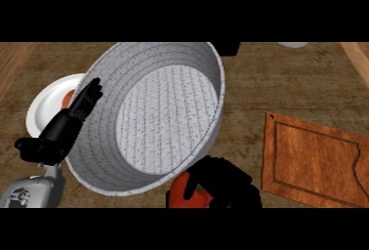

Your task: Pick the bell pepper from the cutting board and place it in the basket

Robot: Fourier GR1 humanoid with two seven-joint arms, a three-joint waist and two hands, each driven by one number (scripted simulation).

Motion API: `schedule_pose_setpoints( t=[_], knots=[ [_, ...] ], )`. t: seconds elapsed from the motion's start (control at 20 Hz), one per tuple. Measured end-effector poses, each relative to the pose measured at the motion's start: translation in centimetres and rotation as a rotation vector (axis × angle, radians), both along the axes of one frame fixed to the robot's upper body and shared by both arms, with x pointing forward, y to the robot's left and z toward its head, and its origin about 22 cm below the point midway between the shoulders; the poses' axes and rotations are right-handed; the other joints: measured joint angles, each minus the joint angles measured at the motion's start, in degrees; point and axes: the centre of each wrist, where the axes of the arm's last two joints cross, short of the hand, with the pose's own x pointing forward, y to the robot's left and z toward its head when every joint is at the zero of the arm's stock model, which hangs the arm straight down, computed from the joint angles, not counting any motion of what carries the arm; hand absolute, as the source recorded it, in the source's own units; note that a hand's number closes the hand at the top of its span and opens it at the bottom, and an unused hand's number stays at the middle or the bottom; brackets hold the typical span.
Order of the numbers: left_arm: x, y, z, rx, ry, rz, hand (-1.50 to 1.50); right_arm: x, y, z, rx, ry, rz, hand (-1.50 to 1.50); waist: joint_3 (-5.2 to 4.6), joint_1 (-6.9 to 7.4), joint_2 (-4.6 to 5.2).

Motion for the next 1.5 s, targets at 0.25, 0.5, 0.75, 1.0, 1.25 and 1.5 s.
schedule_pose_setpoints(
  t=[0.25, 0.5, 0.75, 1.0, 1.25, 1.5],
  knots=[
    [0.4, -0.1, 0.3, 0.000, -0.011, -0.009, 0.00, 1.9, 0.7, 3.7, 0.070, -0.088, -0.069, 1.50, 0.00, 0.79, 0.20],
    [0.3, -0.8, 0.1, -0.005, -0.024, -0.022, 0.00, 4.6, 1.2, 6.9, 0.088, -0.129, -0.135, 1.50, 0.14, 1.30, 0.25],
    [0.7, -0.3, 0.3, -0.003, -0.027, -0.015, 0.00, 7.5, 2.1, 8.8, 0.080, -0.101, -0.161, 1.50, 0.22, 1.22, 0.46],
    [0.7, -0.6, 0.5, -0.005, -0.026, -0.008, 0.00, 9.9, 2.2, 9.3, 0.070, -0.062, -0.173, 1.50, 0.29, 0.65, 0.51],
    [0.7, -0.2, 0.2, -0.004, -0.029, 0.002, 0.00, 12.0, 2.1, 7.6, 0.042, -0.062, -0.220, 1.50, 0.37, 0.32, 0.53],
    [0.4, -0.4, 0.5, -0.006, -0.023, 0.006, 0.00, 13.4, 0.8, 5.1, 0.042, -0.093, -0.271, 1.50, 0.37, 0.00, 0.55]
  ],
)
